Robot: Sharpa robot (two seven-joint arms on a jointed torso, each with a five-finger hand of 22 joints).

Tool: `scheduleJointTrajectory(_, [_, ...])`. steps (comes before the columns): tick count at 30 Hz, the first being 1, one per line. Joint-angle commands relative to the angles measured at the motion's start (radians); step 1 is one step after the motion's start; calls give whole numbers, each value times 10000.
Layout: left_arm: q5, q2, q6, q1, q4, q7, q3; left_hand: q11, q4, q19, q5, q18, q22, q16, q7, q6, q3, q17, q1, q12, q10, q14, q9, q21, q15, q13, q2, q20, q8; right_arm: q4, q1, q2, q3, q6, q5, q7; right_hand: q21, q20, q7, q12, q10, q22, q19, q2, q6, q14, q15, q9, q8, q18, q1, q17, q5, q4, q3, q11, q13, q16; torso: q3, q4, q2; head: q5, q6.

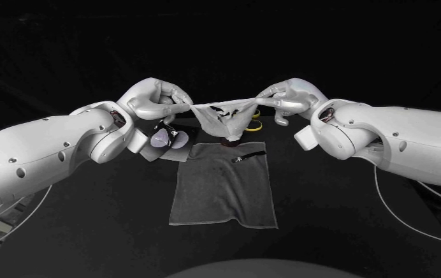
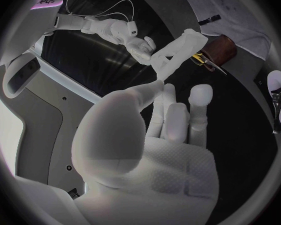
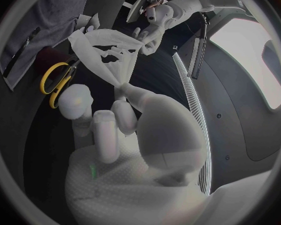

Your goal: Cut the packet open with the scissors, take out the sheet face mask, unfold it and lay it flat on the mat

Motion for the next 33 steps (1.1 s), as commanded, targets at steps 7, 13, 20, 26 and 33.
scheduleJointTrajectory(7, [242, 60, 329, 80, -27, 539, 70, 6, -9, -92, 29, 91, 28, -37, 73, 11, 62, 3, 47, 43, -109, -84, -12, -2, 41, 14, 108, -1, 63, -7, 74, 44, 18, 151, -333, 74, 40, -1, -104, -60, 169, 392, 44, 49, 156, 846, -87, 340, 382, 50, 90, 1800, 28, -238, 215, -146, 17, 32, -12, -10, 0, 38, 72])
scheduleJointTrajectory(13, [347, 101, 389, 256, -47, 597, 148, 19, -13, -123, 30, 91, 37, -39, 89, -13, 54, -18, 57, 41, -142, -112, -26, -2, 54, 13, 105, 8, 62, 39, 95, 66, 21, 169, -461, 91, 37, -4, -103, -96, 154, 392, 45, 47, 145, 843, -88, 348, 384, 51, 93, 1788, 28, -254, 230, -147, -11, 21, 5, 3, 0, 58, 103])
scheduleJointTrajectory(20, [313, 216, 394, 477, -164, 675, 314, 31, -20, -137, 29, 87, 60, -33, 103, -32, 47, -1, 75, 36, -173, -122, -39, 16, 65, 9, 105, 18, 62, 89, 229, 97, 141, 120, -780, 182, 36, -7, -101, -109, 149, 393, 46, 45, 135, 844, -89, 354, 385, 51, 97, 1790, 28, -266, 243, -147, -19, 22, -15, -6, 11, 100, 159])
scheduleJointTrajectory(26, [365, 383, 478, 756, -325, 616, 397, 40, -19, -129, 30, 80, 90, -21, 114, -39, 35, 33, 82, 36, -184, -115, -46, 47, 73, 8, 107, 24, 64, 171, 493, 41, 206, 99, -931, 226, 56, -8, -101, -112, 148, 400, 52, 41, 130, 843, -90, 357, 386, 48, 99, 1785, 28, -276, 249, -147, -19, 18, -38, 5, 25, 26, 168])
scheduleJointTrajectory(33, [267, 485, 586, 1072, -420, 522, 405, 47, -18, -101, 30, 68, 139, 1, 121, -41, 20, 103, 90, 38, -188, -88, -53, 101, 80, 6, 110, 31, 70, 85, 874, 57, 343, 30, -977, 268, 62, -10, -100, -97, 156, 403, 54, 37, 125, 845, -90, 361, 387, 47, 101, 1795, 28, -285, 255, -146, -2, 27, -55, 1, 33, 11, 196])
